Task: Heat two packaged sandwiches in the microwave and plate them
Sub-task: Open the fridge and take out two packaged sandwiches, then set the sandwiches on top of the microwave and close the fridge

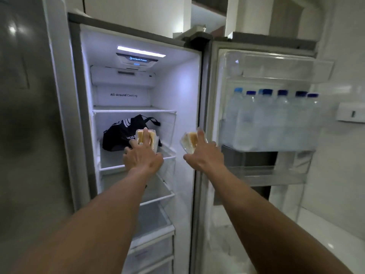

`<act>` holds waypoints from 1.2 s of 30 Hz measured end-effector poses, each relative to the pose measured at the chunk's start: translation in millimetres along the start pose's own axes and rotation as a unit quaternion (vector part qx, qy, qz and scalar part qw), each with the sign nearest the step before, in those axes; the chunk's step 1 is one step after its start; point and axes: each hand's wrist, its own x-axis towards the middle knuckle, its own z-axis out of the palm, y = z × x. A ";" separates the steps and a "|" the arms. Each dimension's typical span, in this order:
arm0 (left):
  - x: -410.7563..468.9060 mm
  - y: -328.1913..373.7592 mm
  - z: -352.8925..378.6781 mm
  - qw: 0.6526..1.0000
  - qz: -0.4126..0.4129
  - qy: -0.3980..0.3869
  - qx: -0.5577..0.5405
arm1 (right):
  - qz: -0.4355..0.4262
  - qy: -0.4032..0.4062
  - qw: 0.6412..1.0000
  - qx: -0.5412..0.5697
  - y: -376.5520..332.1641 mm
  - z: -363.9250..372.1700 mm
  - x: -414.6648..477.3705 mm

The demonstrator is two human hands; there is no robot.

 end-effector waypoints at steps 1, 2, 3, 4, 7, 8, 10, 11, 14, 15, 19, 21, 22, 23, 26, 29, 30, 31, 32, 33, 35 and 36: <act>-12.9 7.5 -9.2 1.000 0.018 -0.004 -0.013 | 0.012 0.013 1.000 -0.005 4.7 -13.7 -16.5; -21.6 13.3 -13.7 0.999 0.030 -0.005 -0.016 | 0.018 0.017 1.000 -0.007 9.0 -23.3 -28.2; -26.0 16.3 -14.1 0.999 0.031 -0.005 -0.013 | 0.021 0.013 1.000 -0.008 12.5 -28.0 -34.8; -31.7 20.4 -18.5 0.999 0.034 -0.007 -0.016 | 0.022 0.015 1.000 -0.014 16.2 -36.0 -43.1; -50.1 41.4 -37.4 0.998 0.047 -0.019 -0.026 | 0.040 0.034 0.998 -0.030 29.2 -71.5 -70.2; -55.3 51.2 -42.4 0.998 0.058 -0.020 -0.033 | 0.045 0.044 0.997 -0.035 36.0 -84.2 -77.5; -71.5 74.0 -54.7 0.994 0.097 -0.030 -0.050 | 0.068 0.067 0.994 -0.049 52.9 -111.0 -92.6; -78.7 84.9 -58.7 0.992 0.109 -0.036 -0.060 | 0.085 0.071 0.992 -0.055 60.5 -123.2 -100.8; -96.5 113.9 -66.7 0.987 0.130 -0.040 -0.087 | 0.111 0.087 0.988 -0.062 80.0 -150.9 -122.5; -101.1 122.6 -68.1 0.985 0.142 -0.043 -0.092 | 0.119 0.091 0.987 -0.066 86.1 -158.5 -130.0; -130.1 166.5 -63.6 0.973 0.188 -0.061 -0.120 | 0.164 0.117 0.975 -0.091 122.6 -189.1 -158.2; -142.9 189.5 -58.1 0.967 0.201 -0.080 -0.136 | 0.183 0.127 0.970 -0.099 141.1 -201.9 -168.7; -149.0 200.1 -55.8 0.963 0.210 -0.089 -0.141 | 0.194 0.130 0.967 -0.101 149.8 -207.8 -173.3; -156.3 213.4 -51.2 0.959 0.224 -0.098 -0.143 | 0.209 0.134 0.963 -0.102 160.8 -214.4 -178.9; -176.3 248.7 -40.7 0.948 0.259 -0.115 -0.143 | 0.245 0.150 0.952 -0.105 193.2 -228.9 -190.6; -192.7 285.9 -27.9 0.939 0.286 -0.124 -0.145 | 0.273 0.156 0.942 -0.115 228.0 -241.4 -195.7; -197.3 298.5 -24.1 0.936 0.295 -0.125 -0.145 | 0.280 0.156 0.940 -0.118 239.2 -245.8 -196.1; -200.6 309.8 -19.9 0.933 0.302 -0.126 -0.147 | 0.287 0.157 0.937 -0.119 249.0 -249.7 -195.2; -204.6 326.6 -14.1 0.930 0.310 -0.129 -0.151 | 0.295 0.161 0.934 -0.122 263.3 -255.6 -192.8; -207.5 341.6 -8.0 0.927 0.316 -0.130 -0.152 | 0.301 0.165 0.931 -0.124 276.3 -261.2 -189.6; -211.0 369.8 1.8 0.923 0.328 -0.131 -0.153 | 0.309 0.171 0.927 -0.125 298.5 -273.5 -182.2; -212.5 382.7 7.1 0.922 0.330 -0.132 -0.154 | 0.309 0.175 0.926 -0.127 308.8 -278.9 -178.8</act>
